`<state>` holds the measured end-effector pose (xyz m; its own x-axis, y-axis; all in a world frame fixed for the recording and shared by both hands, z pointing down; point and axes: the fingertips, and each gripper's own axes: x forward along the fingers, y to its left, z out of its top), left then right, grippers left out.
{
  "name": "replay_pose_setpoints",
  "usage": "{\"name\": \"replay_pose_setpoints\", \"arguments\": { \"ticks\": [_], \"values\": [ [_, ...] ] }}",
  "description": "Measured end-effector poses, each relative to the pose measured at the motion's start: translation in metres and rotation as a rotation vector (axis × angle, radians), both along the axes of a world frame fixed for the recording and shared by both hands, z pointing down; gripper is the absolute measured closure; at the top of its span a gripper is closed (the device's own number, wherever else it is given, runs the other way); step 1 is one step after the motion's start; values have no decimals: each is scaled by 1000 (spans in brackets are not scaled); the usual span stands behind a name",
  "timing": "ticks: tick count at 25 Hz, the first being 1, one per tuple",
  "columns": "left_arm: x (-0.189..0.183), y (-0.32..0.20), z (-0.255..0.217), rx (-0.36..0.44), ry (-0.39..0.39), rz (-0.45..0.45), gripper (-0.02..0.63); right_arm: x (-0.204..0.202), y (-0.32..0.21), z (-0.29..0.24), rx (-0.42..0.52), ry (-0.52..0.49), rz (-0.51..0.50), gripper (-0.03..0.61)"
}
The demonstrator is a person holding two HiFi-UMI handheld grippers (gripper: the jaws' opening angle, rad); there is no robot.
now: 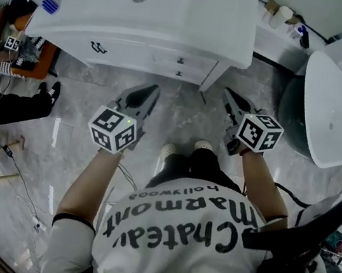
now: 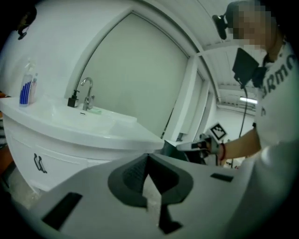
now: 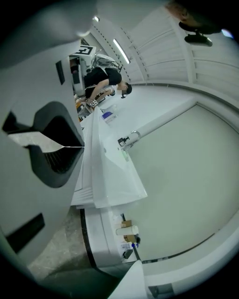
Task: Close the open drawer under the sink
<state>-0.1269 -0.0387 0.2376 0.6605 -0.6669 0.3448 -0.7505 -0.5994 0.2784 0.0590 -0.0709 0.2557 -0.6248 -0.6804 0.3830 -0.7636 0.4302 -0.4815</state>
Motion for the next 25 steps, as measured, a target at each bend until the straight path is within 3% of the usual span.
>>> {"name": "replay_pose_setpoints", "arguments": {
  "ticks": [3, 7, 9, 15, 25],
  "values": [
    [-26, 69, -3, -100, 33, -35, 606, -4, 16, -24, 22, -19, -27, 566],
    [-80, 114, -28, -128, 195, -305, 606, -10, 31, -49, 64, -33, -48, 566],
    [-96, 119, -30, -120, 229, -388, 606, -14, 37, -52, 75, -27, -57, 566],
    [-80, 117, -29, -67, 144, -340, 606, -30, 55, -43, 68, 5, -106, 568],
    [-29, 121, -39, -78, 186, -347, 606, -12, 77, -26, -1, 77, -232, 568]
  ]
}}
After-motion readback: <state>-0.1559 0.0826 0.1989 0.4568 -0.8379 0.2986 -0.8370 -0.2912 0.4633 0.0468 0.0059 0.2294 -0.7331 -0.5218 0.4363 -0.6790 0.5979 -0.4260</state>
